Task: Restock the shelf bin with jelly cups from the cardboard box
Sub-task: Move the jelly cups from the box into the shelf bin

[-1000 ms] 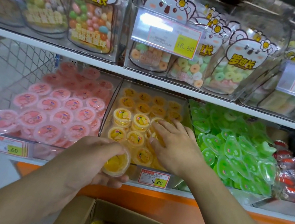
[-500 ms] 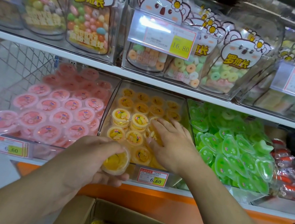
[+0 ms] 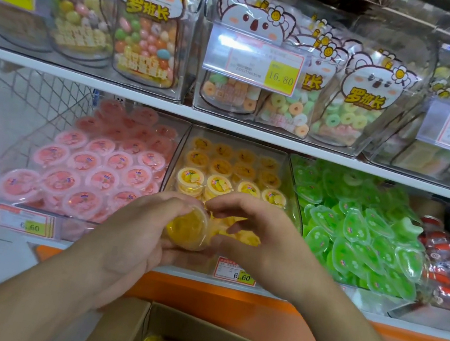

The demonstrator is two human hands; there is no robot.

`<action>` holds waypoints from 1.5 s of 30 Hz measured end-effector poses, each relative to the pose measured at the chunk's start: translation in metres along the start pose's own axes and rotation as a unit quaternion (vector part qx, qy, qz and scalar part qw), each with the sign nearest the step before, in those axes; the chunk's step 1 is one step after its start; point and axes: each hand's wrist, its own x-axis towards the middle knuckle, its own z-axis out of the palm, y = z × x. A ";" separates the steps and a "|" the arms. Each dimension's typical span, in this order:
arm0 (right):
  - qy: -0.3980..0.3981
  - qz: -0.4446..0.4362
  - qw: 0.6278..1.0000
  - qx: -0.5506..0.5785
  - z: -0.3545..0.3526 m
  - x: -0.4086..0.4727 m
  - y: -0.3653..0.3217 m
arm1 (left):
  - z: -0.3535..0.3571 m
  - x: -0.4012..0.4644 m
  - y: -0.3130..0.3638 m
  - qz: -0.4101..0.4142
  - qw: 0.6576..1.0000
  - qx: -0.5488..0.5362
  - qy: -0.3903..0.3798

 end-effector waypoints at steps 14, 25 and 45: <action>0.007 -0.016 0.993 -0.117 0.010 0.000 -0.004 | -0.002 -0.005 0.002 -0.032 0.996 -0.054 -0.060; 0.046 -0.040 0.993 -0.098 0.004 -0.001 0.000 | -0.010 0.003 0.015 -0.045 0.994 -0.089 -0.034; 0.071 0.043 0.985 0.149 0.017 0.005 -0.013 | -0.012 0.005 0.007 0.037 0.994 0.080 0.063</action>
